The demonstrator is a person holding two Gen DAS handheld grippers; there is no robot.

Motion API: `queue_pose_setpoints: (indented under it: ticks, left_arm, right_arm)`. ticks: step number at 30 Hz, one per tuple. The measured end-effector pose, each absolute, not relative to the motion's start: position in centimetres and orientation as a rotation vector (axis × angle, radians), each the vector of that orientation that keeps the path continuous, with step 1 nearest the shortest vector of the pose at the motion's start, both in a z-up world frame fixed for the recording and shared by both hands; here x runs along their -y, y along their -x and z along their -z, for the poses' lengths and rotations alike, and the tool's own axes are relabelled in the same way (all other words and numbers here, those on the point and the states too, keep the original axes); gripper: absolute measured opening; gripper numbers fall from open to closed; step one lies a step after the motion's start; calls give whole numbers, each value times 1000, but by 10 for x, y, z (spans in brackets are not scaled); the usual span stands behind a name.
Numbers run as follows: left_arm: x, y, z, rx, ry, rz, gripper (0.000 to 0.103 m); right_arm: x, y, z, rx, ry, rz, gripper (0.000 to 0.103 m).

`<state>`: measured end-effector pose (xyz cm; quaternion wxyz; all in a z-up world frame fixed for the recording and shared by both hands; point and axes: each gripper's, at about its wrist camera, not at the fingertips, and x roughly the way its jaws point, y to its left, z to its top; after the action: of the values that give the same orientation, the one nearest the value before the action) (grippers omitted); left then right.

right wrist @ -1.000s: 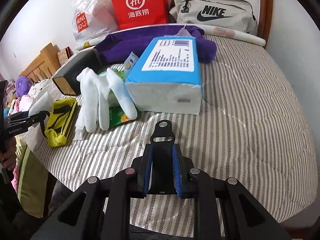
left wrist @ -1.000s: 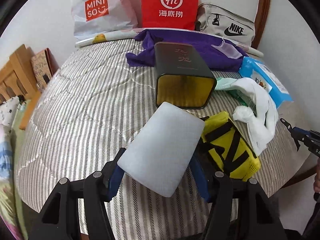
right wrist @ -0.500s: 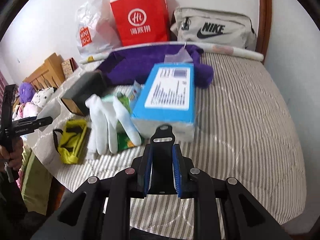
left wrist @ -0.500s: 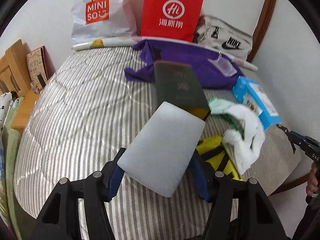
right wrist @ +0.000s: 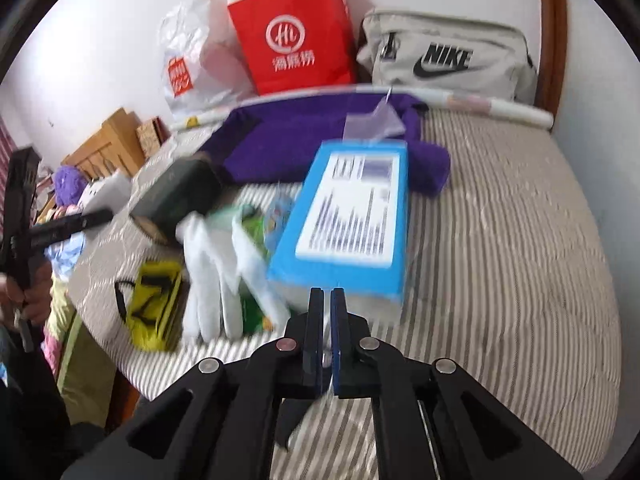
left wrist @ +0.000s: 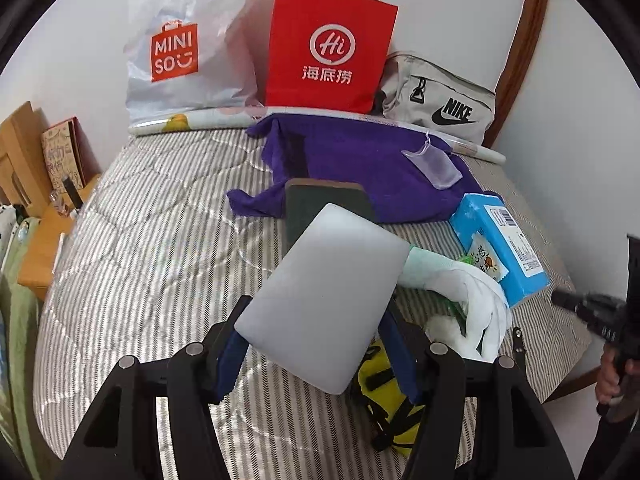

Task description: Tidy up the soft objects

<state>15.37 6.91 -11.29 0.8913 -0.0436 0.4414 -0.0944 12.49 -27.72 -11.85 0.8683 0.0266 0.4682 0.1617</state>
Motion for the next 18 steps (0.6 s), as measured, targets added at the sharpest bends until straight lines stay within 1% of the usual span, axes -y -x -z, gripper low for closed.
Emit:
queue_pose_setpoints:
  ticks: [1, 2, 3, 4, 11, 15, 17, 18]
  left_arm:
    - [-69, -154, 115, -922, 92, 198, 60]
    - [-69, -154, 117, -931, 94, 200, 60]
    - [-68, -154, 119, -937, 94, 202, 60]
    - [-68, -154, 120, -938, 95, 204, 60]
    - [-69, -148, 127, -950, 98, 220, 60]
    - [-72, -142, 129, -948, 107, 236, 60]
    - [-73, -140, 130, -946, 109, 238, 60]
    - [-74, -137, 130, -945, 111, 244, 60]
  right_arm:
    - [276, -121, 122, -998, -50, -348, 15]
    - [275, -115, 128, -1023, -47, -358, 20]
    - [274, -112, 134, -1038, -50, -354, 30]
    - [273, -109, 139, -1055, -57, -350, 33]
    - [257, -88, 175, -1172, -91, -301, 33]
    - [241, -79, 177, -1141, -15, -228, 35]
    - [236, -78, 177, -1129, 25, -208, 32]
    - [235, -78, 176, -1130, 45, -202, 27]
